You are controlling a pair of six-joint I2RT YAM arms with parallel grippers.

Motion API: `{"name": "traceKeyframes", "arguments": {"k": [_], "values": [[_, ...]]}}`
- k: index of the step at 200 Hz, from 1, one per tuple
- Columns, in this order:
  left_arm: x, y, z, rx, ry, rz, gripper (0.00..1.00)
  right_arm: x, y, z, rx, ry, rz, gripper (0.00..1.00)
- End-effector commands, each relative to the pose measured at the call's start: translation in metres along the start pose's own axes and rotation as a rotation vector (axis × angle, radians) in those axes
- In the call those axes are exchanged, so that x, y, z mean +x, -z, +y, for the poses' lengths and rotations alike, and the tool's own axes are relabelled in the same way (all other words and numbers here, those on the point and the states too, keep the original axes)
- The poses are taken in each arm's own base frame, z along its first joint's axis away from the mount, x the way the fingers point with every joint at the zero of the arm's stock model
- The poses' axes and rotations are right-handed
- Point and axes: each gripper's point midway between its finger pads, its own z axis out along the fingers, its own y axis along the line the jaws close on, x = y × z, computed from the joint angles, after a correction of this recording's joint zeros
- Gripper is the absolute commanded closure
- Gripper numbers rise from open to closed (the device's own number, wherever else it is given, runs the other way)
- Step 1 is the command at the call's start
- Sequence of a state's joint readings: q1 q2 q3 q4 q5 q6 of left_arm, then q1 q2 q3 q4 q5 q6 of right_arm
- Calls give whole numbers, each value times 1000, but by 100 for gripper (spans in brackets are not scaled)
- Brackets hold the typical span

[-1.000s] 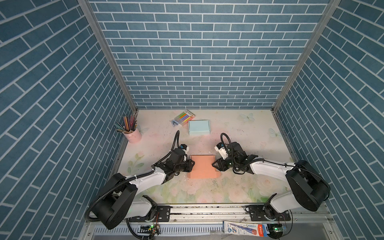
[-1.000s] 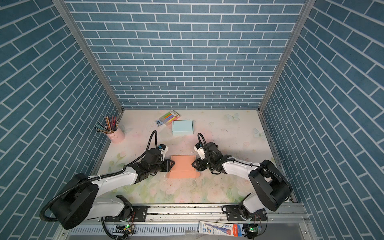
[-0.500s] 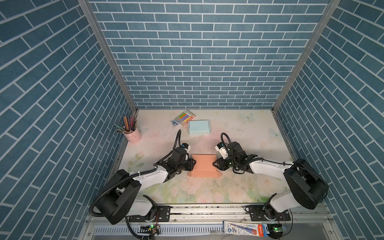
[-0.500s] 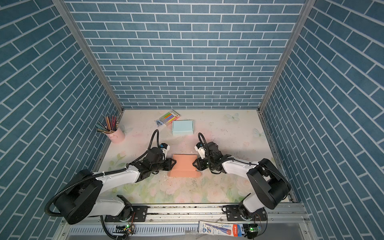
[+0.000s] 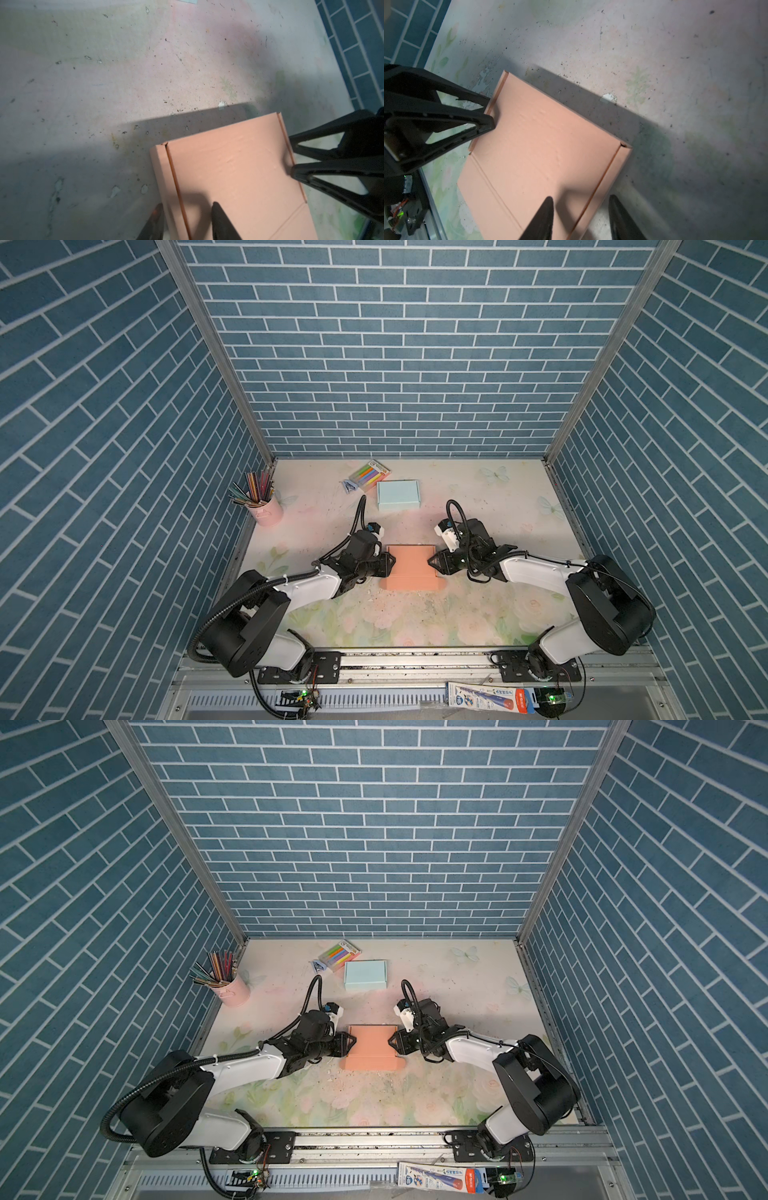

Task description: Fold the paper box

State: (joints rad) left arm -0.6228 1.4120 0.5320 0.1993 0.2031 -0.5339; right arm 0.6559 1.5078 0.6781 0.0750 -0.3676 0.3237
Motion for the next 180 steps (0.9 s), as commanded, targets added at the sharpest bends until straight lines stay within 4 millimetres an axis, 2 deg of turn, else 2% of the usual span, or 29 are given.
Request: {"name": "traceKeyframes", "arguments": {"k": [1,18,37,73,115,180], "values": [[-3,8,1,-23,-16,-20,51,-7,14,3,17,8,-30,44],[-3,13,1,-30,-20,-20,43,-5,23,3,32,6,-37,37],[-3,20,-1,-22,-22,-25,39,0,30,4,38,-2,-37,35],[8,35,-7,-20,-41,-8,37,13,40,10,39,-19,-26,32],[30,48,-17,-1,-42,20,38,26,48,30,13,-25,-7,30],[51,41,-26,34,-26,58,32,49,42,37,2,-61,41,24]]}}
